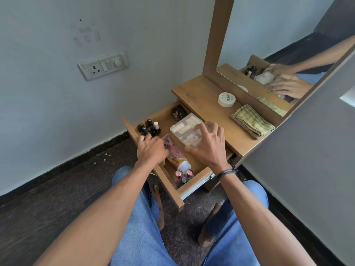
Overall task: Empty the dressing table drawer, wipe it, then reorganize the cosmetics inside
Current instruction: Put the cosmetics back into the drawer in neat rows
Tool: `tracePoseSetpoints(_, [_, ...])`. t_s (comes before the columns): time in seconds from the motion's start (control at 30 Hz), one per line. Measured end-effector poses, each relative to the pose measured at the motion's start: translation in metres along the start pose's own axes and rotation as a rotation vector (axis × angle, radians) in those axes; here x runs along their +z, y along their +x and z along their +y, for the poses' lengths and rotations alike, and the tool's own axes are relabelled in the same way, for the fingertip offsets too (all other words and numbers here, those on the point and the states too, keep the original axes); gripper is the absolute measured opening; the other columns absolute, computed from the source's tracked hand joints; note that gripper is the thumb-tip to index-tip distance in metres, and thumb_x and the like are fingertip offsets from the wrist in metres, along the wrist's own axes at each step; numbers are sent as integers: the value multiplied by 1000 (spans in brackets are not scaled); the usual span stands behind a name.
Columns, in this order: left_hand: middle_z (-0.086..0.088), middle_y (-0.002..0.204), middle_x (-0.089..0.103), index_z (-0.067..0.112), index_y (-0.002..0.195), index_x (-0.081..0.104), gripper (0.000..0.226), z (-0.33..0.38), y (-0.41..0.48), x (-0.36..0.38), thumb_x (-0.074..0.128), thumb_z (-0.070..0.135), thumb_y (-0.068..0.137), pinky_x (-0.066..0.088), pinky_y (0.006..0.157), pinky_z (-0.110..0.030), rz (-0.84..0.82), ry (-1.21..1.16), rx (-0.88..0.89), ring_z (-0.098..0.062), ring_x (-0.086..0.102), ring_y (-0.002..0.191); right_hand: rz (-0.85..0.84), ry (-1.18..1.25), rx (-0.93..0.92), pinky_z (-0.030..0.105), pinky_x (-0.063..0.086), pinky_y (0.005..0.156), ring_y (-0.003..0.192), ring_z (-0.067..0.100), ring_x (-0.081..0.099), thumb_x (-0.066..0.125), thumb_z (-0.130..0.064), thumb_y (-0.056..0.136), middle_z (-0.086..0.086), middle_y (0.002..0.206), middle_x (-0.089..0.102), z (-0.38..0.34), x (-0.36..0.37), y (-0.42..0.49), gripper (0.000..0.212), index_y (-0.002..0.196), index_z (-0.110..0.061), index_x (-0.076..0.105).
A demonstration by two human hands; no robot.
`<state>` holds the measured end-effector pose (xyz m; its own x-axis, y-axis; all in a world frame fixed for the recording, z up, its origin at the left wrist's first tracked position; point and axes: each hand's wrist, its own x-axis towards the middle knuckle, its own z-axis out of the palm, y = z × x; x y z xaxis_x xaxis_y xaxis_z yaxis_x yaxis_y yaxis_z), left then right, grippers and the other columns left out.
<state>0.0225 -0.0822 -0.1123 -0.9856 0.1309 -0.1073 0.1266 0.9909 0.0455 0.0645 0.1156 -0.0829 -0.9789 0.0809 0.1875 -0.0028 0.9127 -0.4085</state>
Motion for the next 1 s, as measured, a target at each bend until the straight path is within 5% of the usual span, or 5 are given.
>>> tracePoseSetpoints(0.23, [4,120,67,32,114,71,34,0,-2,1,46,43,94,30,98,-43,18,4,19,-22,50,117,-98,-49,42,40,43,97,120,25,36,63,-76,61,8,136,42,10,0,-33,83,130,-30,49])
tracePoseSetpoints(0.4, [8,135,62,41,131,62,40,0,-6,-1,49,40,93,27,102,-40,3,-14,14,-18,45,126,-147,-44,161,40,44,95,116,27,40,74,-67,63,7,129,47,18,-1,-39,77,127,-31,50])
tracePoseSetpoints(1.0, [9,134,63,39,132,62,38,-1,-4,3,51,41,95,30,101,-40,6,6,7,-17,47,124,-246,-162,189,45,42,95,116,34,48,77,-73,63,11,128,51,16,7,-35,80,122,-27,49])
